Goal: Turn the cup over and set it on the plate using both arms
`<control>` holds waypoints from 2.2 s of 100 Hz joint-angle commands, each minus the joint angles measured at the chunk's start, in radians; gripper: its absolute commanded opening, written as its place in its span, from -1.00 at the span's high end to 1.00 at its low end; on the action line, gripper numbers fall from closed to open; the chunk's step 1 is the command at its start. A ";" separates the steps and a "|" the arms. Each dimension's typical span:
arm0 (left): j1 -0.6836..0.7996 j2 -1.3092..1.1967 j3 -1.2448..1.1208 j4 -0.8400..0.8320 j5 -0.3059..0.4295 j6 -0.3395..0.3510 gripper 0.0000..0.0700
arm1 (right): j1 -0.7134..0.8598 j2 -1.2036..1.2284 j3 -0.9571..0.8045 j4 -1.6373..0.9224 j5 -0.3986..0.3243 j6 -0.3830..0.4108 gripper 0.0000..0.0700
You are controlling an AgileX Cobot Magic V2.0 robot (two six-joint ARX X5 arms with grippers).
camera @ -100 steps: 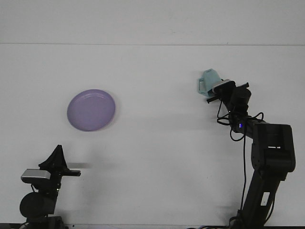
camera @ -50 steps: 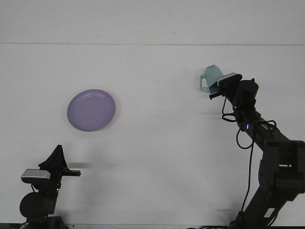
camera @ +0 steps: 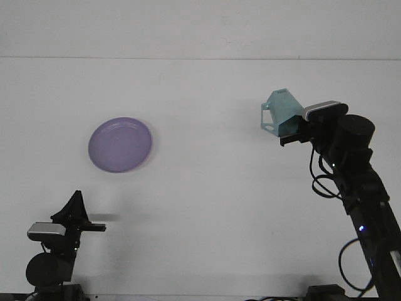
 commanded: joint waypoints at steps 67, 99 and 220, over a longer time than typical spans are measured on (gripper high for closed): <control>0.000 0.000 -0.019 0.009 -0.002 -0.029 0.96 | 0.419 0.341 0.399 -0.900 -0.004 0.101 1.00; 0.000 0.000 -0.019 0.008 -0.002 -0.029 0.96 | 0.520 0.605 0.401 -0.932 0.023 0.070 1.00; -0.041 0.517 0.636 -0.211 0.347 -0.208 0.96 | 0.378 -0.235 0.115 -0.428 0.113 0.048 1.00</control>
